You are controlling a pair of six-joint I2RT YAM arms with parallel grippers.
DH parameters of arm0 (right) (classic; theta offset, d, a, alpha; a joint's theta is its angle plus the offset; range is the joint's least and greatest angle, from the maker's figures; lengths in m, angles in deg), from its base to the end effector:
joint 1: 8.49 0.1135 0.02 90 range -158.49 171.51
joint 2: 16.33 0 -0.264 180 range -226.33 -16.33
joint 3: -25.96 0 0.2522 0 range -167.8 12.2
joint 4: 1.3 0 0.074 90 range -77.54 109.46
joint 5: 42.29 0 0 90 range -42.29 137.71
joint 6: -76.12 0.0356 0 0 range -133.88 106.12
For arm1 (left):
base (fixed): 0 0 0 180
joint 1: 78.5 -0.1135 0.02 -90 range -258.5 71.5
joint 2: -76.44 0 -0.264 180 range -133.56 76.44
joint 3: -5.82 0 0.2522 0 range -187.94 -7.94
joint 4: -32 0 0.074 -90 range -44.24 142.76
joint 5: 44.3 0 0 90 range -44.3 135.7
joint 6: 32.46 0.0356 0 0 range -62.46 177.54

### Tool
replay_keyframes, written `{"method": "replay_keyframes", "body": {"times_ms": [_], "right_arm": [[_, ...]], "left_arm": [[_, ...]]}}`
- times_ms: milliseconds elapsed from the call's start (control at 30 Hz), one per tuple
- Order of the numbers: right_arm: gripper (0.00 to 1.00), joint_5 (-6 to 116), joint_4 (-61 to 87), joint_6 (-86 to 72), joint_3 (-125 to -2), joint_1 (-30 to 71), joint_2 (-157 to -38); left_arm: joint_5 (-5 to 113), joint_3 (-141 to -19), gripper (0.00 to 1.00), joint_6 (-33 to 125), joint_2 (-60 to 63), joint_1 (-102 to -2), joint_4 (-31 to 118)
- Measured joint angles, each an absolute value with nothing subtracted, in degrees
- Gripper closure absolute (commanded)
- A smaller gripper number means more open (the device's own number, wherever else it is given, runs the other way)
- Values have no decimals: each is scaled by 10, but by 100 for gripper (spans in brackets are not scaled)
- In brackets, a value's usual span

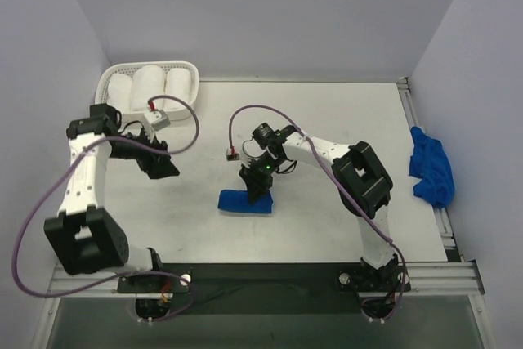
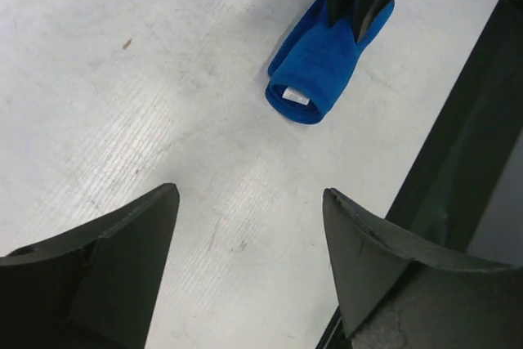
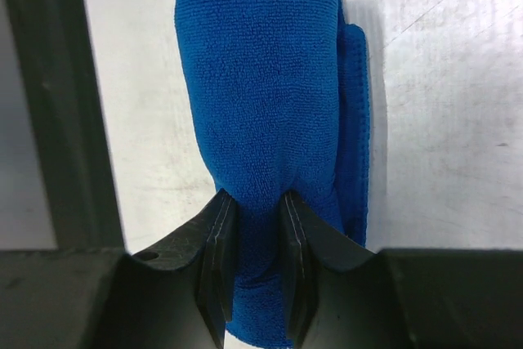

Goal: Roll the towels
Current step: Roll the towel, then place the rolled towel into the container

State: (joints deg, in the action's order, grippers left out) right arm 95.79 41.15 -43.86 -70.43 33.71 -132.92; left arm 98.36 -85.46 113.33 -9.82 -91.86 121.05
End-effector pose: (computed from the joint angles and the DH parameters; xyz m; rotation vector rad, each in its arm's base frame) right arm 0.2932 0.3016 0.1756 -1.7039 1.8736 1.1819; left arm 0.2634 0.0335 0.3039 0.9216 2.2039 -0.9024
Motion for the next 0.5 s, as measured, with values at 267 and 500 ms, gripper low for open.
{"method": "replay_keyframes", "body": {"times_ms": [267,500], "right_arm": [[100,1092,479,-387,-756,313,-1412],[100,1164,525,-349,-795,294,-1472]], "left_arm": [[863,-626,9,1123,200,-653,1070],[699,-492,7,1090,216,-405,903]]}}
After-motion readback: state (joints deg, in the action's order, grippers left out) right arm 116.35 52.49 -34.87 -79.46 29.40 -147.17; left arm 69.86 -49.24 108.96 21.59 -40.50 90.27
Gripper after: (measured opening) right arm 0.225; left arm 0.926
